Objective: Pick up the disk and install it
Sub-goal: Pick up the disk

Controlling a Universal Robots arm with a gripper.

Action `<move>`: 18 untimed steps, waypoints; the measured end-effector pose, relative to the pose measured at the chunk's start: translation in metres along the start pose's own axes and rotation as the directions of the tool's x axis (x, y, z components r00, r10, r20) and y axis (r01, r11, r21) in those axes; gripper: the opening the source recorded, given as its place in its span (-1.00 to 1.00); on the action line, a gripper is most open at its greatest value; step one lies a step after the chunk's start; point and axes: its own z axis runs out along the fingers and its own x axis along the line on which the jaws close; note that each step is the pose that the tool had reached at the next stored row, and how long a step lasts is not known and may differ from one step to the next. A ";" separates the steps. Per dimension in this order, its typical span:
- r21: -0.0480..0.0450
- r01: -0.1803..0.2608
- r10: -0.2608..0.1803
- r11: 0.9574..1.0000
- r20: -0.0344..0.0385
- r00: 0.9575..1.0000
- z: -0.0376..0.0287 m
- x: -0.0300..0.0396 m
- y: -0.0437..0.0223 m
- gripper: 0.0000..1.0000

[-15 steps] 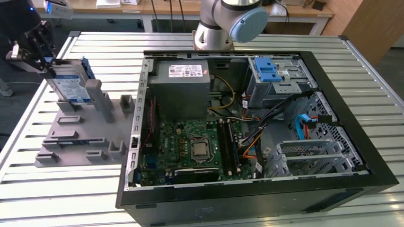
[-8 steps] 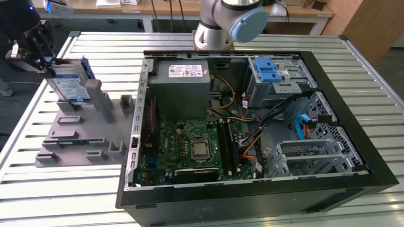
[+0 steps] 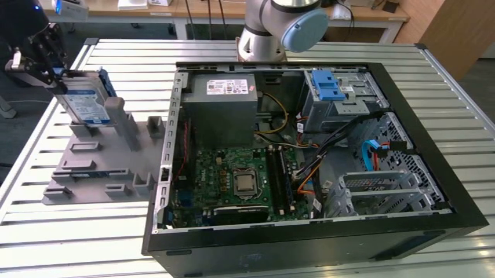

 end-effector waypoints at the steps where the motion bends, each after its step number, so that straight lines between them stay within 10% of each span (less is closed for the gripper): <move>1: 0.000 0.000 0.000 1.000 0.000 1.000 -0.0001 0.0000 0.0000 -0.27; 5: 0.000 0.000 0.000 1.000 0.000 1.000 -0.0005 0.0000 0.0000 -0.27; 7: 0.000 0.000 0.000 1.000 0.000 1.000 -0.0133 -0.0004 0.0003 -0.27; 18: 0.000 0.000 0.000 1.000 0.000 1.000 -0.0166 -0.0005 0.0004 -0.27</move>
